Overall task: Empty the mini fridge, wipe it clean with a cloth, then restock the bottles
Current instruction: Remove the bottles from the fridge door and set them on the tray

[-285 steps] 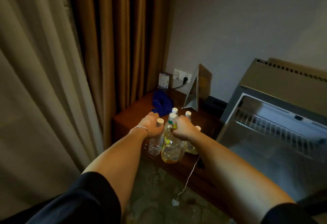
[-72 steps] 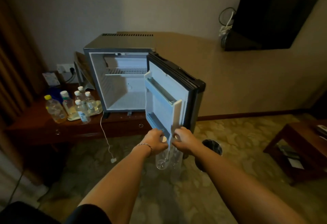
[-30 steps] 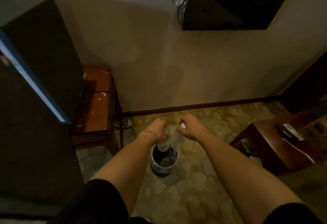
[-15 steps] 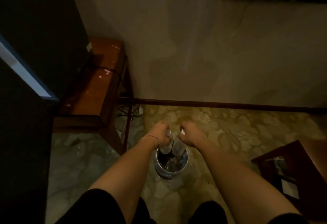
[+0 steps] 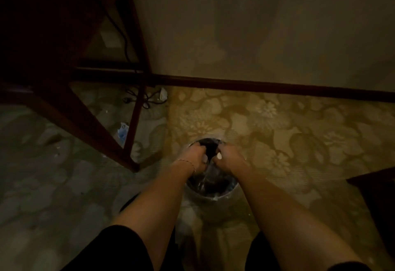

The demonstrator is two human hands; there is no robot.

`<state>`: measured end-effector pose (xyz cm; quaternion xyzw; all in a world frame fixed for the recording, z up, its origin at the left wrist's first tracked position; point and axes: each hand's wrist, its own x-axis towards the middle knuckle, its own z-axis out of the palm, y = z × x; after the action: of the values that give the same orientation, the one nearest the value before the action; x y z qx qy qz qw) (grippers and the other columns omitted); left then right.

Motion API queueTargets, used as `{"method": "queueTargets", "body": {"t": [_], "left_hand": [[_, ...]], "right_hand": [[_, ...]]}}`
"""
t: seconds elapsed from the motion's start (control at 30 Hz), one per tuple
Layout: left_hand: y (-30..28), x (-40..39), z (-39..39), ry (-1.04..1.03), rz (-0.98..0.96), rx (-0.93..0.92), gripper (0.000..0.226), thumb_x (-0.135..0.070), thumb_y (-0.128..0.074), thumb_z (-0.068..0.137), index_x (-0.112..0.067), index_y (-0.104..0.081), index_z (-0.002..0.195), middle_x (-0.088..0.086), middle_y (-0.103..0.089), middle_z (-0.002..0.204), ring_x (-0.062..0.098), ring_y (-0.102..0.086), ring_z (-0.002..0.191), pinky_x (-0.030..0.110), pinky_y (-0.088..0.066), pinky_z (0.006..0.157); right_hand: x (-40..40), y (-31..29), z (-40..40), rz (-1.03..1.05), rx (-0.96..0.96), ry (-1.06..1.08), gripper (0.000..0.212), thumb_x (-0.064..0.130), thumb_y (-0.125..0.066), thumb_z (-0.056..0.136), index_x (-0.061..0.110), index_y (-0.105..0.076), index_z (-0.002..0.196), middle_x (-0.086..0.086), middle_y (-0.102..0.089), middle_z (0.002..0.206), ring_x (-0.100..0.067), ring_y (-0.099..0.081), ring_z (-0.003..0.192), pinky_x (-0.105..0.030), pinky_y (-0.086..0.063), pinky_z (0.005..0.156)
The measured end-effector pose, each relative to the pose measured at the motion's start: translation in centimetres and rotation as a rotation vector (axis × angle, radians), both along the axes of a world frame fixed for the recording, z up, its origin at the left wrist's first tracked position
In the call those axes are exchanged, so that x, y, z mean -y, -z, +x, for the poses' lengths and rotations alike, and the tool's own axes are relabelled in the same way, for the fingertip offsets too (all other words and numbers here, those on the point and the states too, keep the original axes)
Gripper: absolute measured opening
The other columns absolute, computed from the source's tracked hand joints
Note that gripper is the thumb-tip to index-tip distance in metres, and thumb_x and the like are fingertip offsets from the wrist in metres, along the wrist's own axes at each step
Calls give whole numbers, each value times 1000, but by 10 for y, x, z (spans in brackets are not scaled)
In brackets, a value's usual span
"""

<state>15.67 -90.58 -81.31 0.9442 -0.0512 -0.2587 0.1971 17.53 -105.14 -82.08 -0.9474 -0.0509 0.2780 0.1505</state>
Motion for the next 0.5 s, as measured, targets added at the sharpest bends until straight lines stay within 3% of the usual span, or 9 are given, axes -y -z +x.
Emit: {"method": "queueTargets", "body": {"t": [0.27, 0.5], "left_hand": [[80, -1, 19, -4, 38, -7, 30, -25, -61, 90, -8, -61, 115, 16, -53, 124, 35, -55, 110, 39, -45, 93], [43, -4, 9, -66, 16, 32, 41, -30, -64, 86, -10, -58, 122, 14, -52, 129, 33, -55, 115, 43, -48, 98]], "right_hand": [[-8, 77, 3, 4, 24, -24, 27, 28, -60, 92, 14, -57, 115, -11, -53, 123, -31, -56, 109, -42, -51, 91], [-4, 46, -2, 23, 23, -28, 31, 25, -61, 92, 11, -57, 118, -14, -53, 124, -32, -57, 107, -42, -51, 91]]}}
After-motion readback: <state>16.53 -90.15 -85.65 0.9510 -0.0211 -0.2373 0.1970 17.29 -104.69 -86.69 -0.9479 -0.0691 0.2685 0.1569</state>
